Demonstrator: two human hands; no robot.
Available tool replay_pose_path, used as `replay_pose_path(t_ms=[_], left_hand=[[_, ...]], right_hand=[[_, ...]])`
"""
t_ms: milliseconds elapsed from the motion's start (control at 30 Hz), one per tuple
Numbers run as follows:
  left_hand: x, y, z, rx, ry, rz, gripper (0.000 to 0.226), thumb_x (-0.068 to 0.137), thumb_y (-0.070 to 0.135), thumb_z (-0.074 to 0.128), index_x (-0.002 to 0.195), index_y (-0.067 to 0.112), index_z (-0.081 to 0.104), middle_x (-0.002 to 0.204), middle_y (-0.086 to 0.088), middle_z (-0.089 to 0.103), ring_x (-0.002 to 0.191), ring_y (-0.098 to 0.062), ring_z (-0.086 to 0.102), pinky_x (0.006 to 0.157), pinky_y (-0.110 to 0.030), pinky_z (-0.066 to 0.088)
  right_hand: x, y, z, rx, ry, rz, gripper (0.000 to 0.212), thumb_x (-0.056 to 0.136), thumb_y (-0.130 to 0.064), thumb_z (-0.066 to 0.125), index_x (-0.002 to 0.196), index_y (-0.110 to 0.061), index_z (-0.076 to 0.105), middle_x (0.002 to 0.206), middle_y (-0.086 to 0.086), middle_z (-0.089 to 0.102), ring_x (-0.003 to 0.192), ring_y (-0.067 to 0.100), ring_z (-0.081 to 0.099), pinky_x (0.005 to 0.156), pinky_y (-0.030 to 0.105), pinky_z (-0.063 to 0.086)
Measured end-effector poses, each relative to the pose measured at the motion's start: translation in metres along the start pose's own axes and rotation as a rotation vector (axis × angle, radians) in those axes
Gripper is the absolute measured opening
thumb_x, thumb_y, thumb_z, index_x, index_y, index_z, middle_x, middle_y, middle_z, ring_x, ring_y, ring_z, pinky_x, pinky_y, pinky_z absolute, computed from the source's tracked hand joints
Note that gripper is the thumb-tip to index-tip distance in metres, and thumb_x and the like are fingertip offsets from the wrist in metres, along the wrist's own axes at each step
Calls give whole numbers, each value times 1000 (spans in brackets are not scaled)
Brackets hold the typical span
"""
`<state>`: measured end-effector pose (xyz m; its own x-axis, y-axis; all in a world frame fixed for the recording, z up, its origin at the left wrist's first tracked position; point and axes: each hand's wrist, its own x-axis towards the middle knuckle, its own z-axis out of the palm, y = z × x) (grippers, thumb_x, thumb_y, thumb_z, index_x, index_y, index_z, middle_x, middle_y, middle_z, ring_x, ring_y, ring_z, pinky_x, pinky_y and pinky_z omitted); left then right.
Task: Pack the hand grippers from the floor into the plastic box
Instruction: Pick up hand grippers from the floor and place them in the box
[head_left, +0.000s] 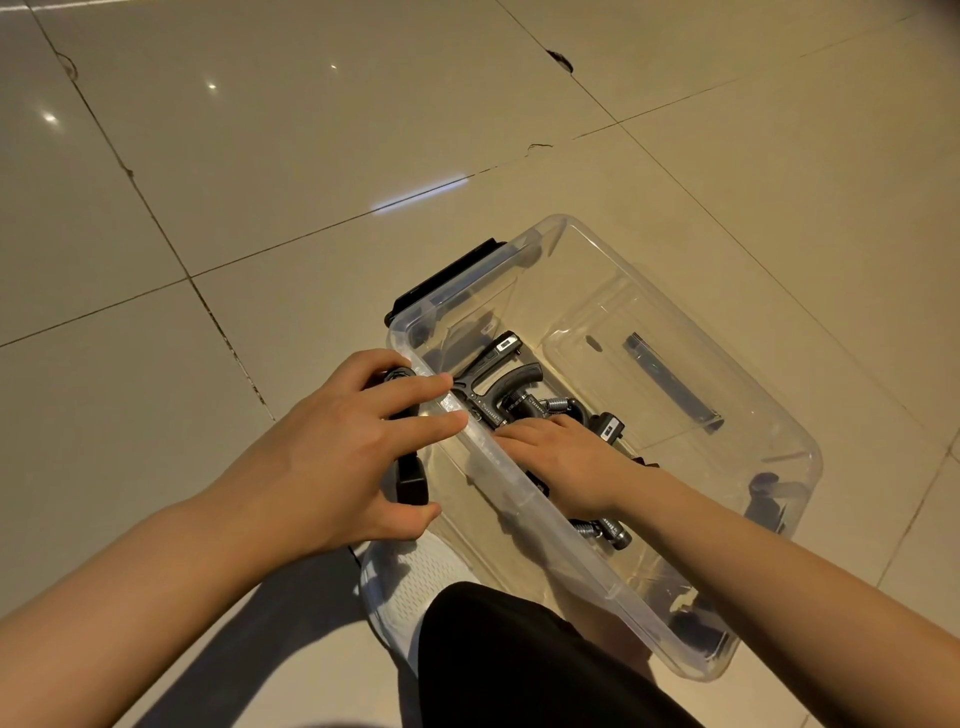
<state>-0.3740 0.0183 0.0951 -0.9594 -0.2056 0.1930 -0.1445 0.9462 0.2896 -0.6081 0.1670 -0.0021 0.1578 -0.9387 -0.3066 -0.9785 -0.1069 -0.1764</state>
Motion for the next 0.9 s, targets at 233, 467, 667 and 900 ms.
replay_pose_path(t_ms=[233, 467, 667, 900], left_hand=[[0, -1, 2, -3, -4, -13, 65, 64, 62, 48, 116, 28, 65, 125, 3, 60, 113, -24, 41, 74, -35, 53], [-22, -3, -8, -212, 164, -164, 55, 66, 57, 61, 107, 21, 68, 120, 4, 60, 117, -20, 49, 98, -25, 37], [-89, 1, -39, -249, 443, -508, 60, 63, 55, 67, 113, 24, 56, 120, 22, 49, 119, -4, 45, 105, -19, 32], [-118, 5, -59, -289, 711, -630, 72, 62, 45, 75, 124, 23, 46, 126, 12, 45, 120, -32, 47, 98, -54, 41]], right_hand=[[0, 0, -21, 220, -35, 120, 78, 77, -32, 73, 143, -29, 32, 146, -6, 38, 132, 14, 37, 106, 39, 37], [-34, -23, -107, 948, 588, 555, 27, 82, -31, 67, 108, -27, 61, 109, -8, 64, 99, 9, 62, 89, 37, 52], [-25, -87, -135, 1038, 563, 317, 23, 77, -44, 65, 99, -35, 67, 99, -10, 69, 94, 10, 66, 80, 22, 53], [31, -159, -137, 792, 280, 213, 34, 80, -47, 59, 111, -32, 61, 97, -18, 64, 90, -3, 59, 78, 26, 53]])
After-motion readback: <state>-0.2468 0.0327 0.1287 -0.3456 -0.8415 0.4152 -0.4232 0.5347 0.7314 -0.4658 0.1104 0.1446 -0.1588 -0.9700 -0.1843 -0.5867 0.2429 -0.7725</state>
